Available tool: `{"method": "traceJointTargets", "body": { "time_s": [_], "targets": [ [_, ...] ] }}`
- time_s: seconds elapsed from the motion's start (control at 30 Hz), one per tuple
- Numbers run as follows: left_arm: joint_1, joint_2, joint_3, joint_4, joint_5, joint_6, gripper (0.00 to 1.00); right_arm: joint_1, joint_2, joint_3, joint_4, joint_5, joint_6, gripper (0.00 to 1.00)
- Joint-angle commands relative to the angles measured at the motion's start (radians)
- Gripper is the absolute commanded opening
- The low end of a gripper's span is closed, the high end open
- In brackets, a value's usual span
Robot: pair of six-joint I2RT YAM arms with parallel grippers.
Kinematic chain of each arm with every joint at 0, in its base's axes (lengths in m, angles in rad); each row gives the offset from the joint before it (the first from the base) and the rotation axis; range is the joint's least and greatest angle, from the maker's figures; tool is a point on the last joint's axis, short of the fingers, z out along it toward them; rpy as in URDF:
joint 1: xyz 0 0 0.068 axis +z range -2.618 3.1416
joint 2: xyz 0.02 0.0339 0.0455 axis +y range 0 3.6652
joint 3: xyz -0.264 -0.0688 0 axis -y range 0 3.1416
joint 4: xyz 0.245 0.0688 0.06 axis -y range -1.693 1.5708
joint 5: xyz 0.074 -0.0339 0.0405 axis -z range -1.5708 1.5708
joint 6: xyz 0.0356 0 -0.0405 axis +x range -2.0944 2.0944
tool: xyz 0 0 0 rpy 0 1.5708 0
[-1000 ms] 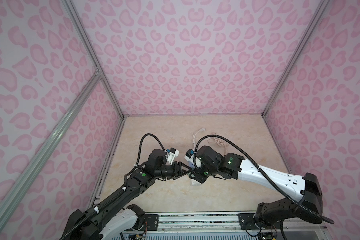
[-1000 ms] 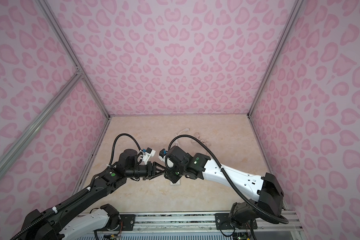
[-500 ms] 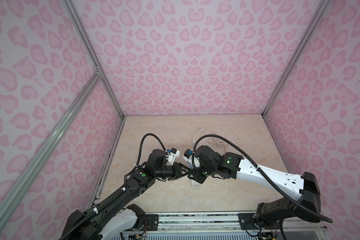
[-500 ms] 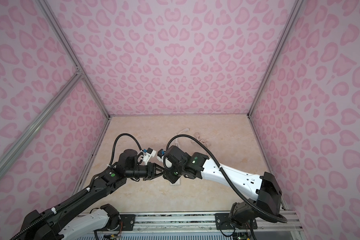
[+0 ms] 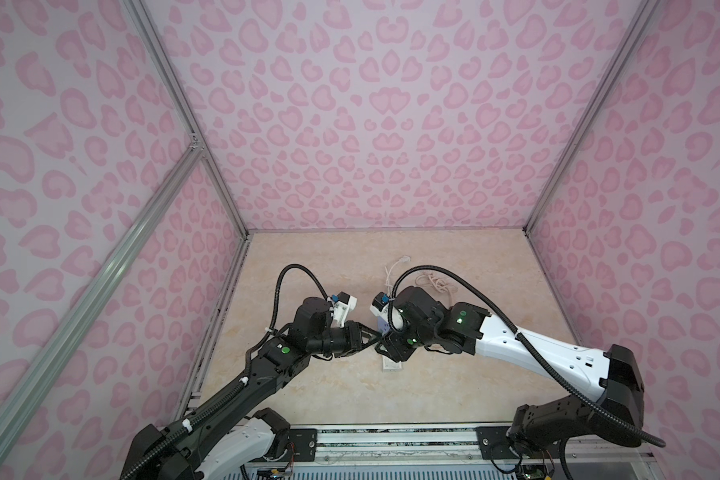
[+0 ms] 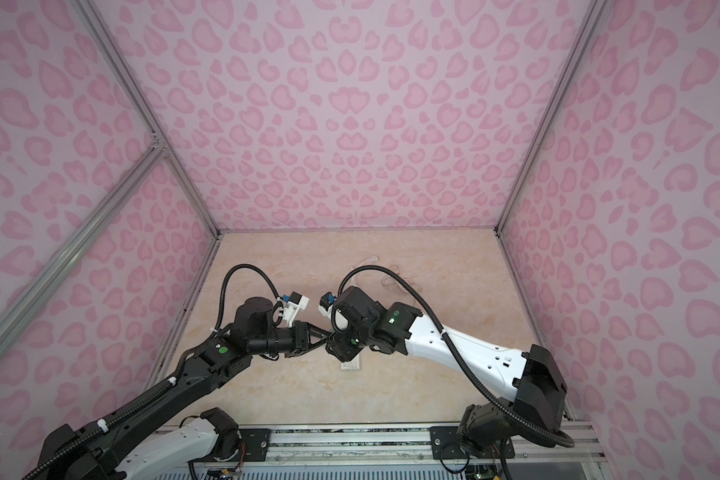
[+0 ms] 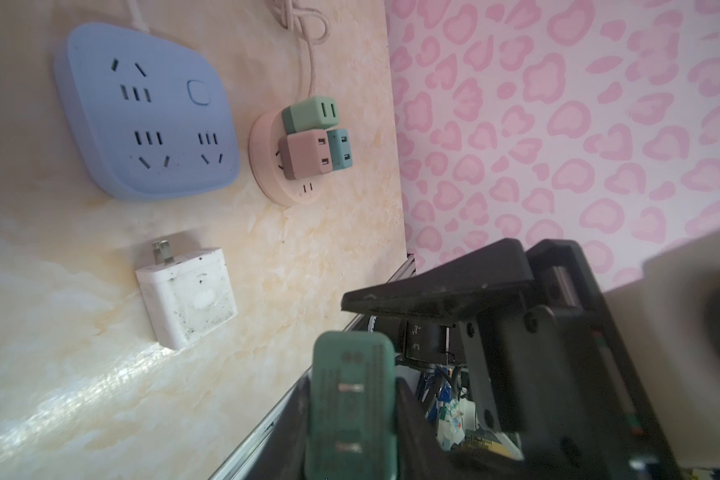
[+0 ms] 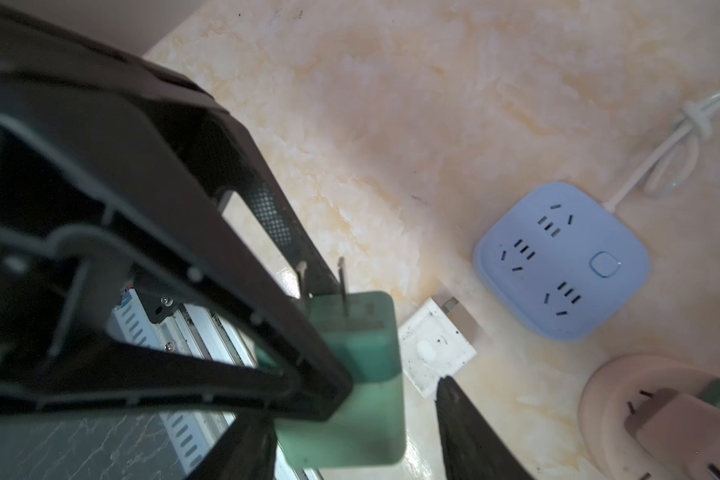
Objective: Insert the plug
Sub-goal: 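Close the left gripper on the green adapter held by the right gripper, then open the right gripper and draw it back while the left gripper holds the adapter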
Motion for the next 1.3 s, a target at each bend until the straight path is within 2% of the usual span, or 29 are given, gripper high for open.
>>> {"method": "traceJointTargets", "body": {
  "time_s": [0.0,0.1,0.2,0.4,0.57,0.67,0.97,1.27],
  "targets": [
    [0.006,0.008,0.033,0.029,-0.048,-0.045,0.03,-0.018,-0.072,-0.051,0.104,0.039,0.025,0.59],
    [0.016,0.018,0.055,0.018,-0.078,-0.121,0.03,-0.031,-0.185,-0.193,0.31,0.079,0.032,0.62],
    [0.032,0.009,0.049,0.044,-0.112,-0.237,0.03,-0.065,-0.273,-0.341,0.546,0.064,0.035,0.68],
    [0.064,-0.039,-0.035,0.277,-0.111,-0.513,0.03,-0.173,-0.283,-0.4,0.694,-0.11,0.063,0.67],
    [0.069,-0.07,-0.024,0.316,-0.084,-0.619,0.03,-0.184,-0.264,-0.428,0.845,-0.221,0.04,0.67],
    [0.07,-0.079,-0.021,0.34,-0.066,-0.672,0.03,-0.183,-0.263,-0.444,0.927,-0.249,0.033,0.66],
    [0.072,-0.106,-0.055,0.369,-0.085,-0.726,0.03,-0.174,-0.243,-0.422,0.939,-0.269,0.02,0.65],
    [0.072,-0.08,-0.056,0.435,-0.067,-0.757,0.03,-0.155,-0.224,-0.393,0.879,-0.25,-0.025,0.62]
  ]
}}
